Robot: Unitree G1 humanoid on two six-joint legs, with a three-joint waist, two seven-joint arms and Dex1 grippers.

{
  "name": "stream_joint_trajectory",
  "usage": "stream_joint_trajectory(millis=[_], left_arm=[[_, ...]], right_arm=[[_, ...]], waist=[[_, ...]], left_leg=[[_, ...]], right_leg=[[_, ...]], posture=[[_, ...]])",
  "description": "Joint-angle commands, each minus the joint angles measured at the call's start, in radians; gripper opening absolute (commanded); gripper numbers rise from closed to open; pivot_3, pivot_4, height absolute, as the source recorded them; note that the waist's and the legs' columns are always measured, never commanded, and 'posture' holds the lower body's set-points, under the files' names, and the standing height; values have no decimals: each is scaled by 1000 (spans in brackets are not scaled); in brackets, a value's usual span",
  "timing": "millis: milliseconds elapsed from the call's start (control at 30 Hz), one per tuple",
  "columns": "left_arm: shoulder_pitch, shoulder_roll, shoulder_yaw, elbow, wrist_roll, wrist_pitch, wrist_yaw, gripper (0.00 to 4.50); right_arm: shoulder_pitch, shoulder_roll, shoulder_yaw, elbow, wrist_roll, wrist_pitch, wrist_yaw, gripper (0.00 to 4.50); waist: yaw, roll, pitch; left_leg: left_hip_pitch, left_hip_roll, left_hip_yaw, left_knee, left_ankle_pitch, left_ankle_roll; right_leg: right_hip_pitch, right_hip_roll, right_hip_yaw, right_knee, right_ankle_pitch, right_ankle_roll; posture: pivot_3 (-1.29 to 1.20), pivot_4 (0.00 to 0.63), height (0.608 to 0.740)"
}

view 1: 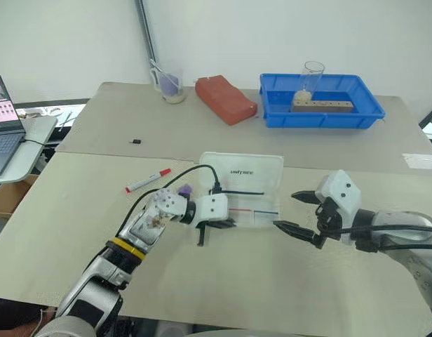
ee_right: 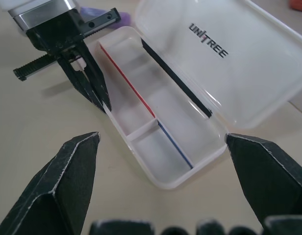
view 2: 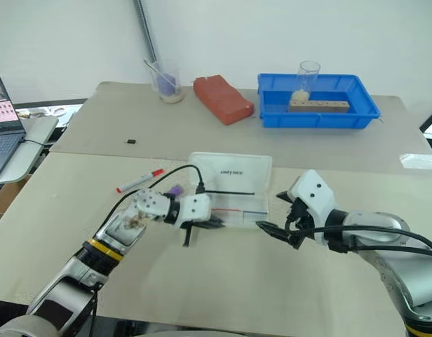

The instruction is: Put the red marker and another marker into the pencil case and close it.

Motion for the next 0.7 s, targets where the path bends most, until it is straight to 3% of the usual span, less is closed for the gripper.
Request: stream_joint_trajectory(millis=[33,100,200,467,700], left_arm=[[9,-3,-2,-59,18,44,32,19],[14,-7,-3,-72,19,61,42,19],[28,-5,-4,-100,17,82,46,947],[45,12,36,-159,-71,167,1,4482],[2,75,63,-224,-115,190,-54,4482]], right_arm=[[-29,-2,13,3,2,-27,10,4500],[-42,1,22,7,4,-26,9,4500],[-56,2,32,14,7,-25,13,4500],[-85,1,47,46,0,-39,26,4500],[-109,-5,47,66,2,-42,45,4500]], waist=[[1,0,0],[-1,0,0],[-2,0,0],[-2,0,0],[0,0,0]], left_leg=[[0,0,0,0,0,0],[0,-1,0,0,0,0],[-1,-1,-1,0,0,0],[-1,-1,-2,0,0,1],[-1,-1,-2,0,0,1]], right_leg=[[0,0,0,0,0,0],[0,-1,0,0,0,0],[0,0,0,0,0,0],[0,0,0,1,0,0],[0,0,0,1,0,0]], posture=[[0,150,740],[0,150,740],[0,150,740],[0,150,740],[0,150,740]])
